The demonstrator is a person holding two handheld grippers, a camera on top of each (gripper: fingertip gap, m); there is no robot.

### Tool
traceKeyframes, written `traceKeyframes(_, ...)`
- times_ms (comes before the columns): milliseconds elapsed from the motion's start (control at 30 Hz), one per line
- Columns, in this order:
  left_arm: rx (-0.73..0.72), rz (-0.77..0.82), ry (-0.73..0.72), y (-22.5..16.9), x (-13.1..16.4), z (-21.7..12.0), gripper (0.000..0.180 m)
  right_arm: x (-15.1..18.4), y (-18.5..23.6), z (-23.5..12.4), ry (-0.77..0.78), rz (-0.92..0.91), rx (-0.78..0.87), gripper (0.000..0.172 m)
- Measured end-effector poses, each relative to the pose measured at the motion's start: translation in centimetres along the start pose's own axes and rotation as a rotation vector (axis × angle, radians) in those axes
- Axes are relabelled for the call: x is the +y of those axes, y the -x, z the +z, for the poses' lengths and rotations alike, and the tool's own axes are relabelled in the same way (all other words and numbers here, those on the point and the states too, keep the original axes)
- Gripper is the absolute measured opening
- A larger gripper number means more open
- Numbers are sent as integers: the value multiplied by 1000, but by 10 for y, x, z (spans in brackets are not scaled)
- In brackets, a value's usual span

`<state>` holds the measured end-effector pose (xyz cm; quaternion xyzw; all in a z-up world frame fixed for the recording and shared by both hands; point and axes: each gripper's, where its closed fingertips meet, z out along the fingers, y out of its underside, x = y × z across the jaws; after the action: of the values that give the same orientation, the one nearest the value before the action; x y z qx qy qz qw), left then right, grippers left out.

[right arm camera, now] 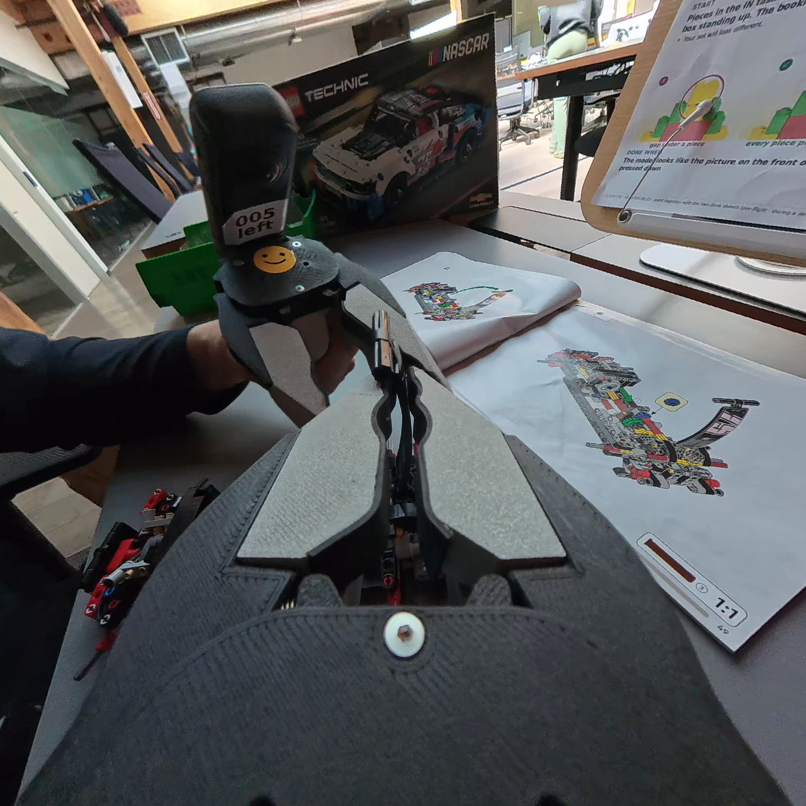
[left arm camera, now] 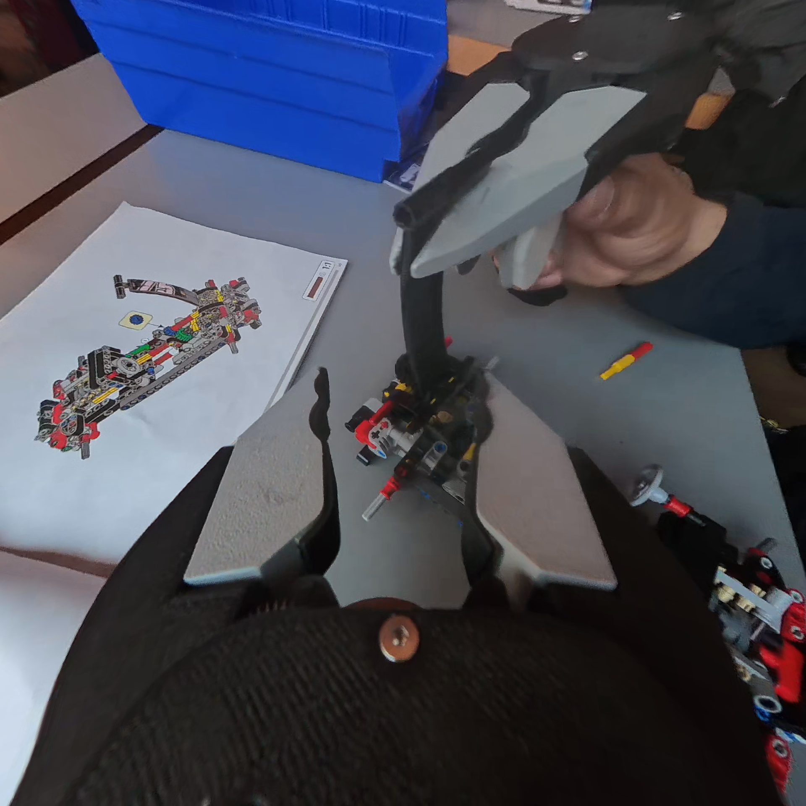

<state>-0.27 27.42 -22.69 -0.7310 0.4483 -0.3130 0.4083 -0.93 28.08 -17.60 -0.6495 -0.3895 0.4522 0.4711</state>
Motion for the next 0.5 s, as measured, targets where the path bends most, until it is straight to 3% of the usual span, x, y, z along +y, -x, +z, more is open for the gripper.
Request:
traceKeyframes(233,-193,-52,15,21,6,-4,64,0,3,2,-31,51,-29,3)
traceKeyframes(500,-176,-87,21,19,15,5,62,1,0,1,-25,7,-21,1)
